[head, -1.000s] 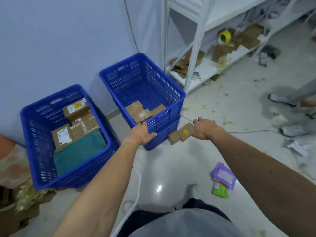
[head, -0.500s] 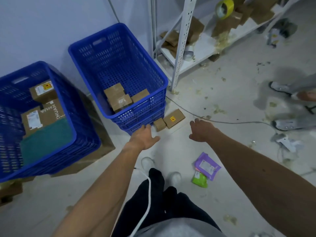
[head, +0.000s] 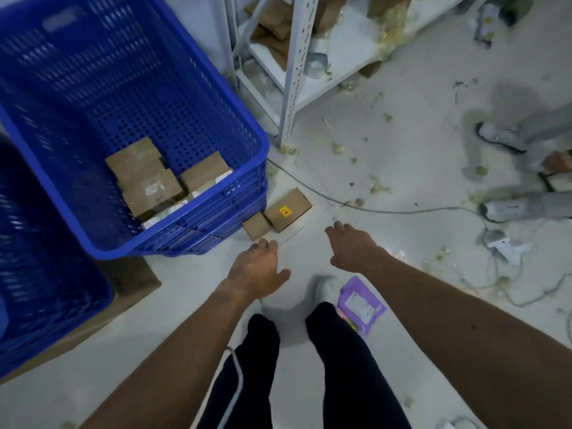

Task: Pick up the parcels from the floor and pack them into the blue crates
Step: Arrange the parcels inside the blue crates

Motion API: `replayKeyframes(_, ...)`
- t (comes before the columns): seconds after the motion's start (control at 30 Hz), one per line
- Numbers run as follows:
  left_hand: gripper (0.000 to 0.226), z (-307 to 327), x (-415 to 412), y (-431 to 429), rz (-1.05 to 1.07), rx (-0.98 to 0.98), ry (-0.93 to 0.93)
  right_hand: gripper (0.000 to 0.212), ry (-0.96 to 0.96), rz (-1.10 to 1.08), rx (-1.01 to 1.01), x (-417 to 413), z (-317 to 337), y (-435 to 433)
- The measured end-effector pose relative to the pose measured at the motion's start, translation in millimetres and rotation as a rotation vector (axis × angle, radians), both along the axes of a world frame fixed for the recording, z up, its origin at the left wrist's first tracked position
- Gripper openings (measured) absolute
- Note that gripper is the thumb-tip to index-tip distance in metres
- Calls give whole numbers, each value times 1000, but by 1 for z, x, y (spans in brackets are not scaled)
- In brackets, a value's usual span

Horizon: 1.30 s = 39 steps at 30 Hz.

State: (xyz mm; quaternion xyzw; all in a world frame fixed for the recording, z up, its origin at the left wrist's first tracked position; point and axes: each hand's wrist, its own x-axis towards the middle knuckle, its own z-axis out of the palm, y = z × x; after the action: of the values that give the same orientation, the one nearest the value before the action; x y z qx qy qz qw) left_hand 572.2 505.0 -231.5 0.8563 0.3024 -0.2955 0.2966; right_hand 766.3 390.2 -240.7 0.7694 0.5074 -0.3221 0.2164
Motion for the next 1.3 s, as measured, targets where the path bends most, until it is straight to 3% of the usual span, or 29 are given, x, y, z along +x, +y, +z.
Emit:
replayKeyframes(0.2, 63, -109, 51, 3, 16, 4, 38, 56, 19, 98, 9, 57, -115, 24)
replayKeyframes(0.4, 69, -252, 97, 9, 76, 52, 67, 71, -15, 286, 63, 112, -246, 50)
replayKeyframes(0.63, 82, -414, 138, 33, 211, 196, -53, 107, 49, 433, 173, 157, -396, 98)
replayKeyframes(0.77, 95, -486, 162, 52, 210, 253, -124, 114, 50, 488, 239, 175, -458, 122)
replayKeyframes(1.0, 134, -550, 176, 62, 157, 406, -46, 129, 105, 573, 270, 187, -522, 156)
replayKeyframes(1.3, 131, -568, 169, 63, 139, 478, -10, 124, 18, 719, 257, 167, -538, 155)
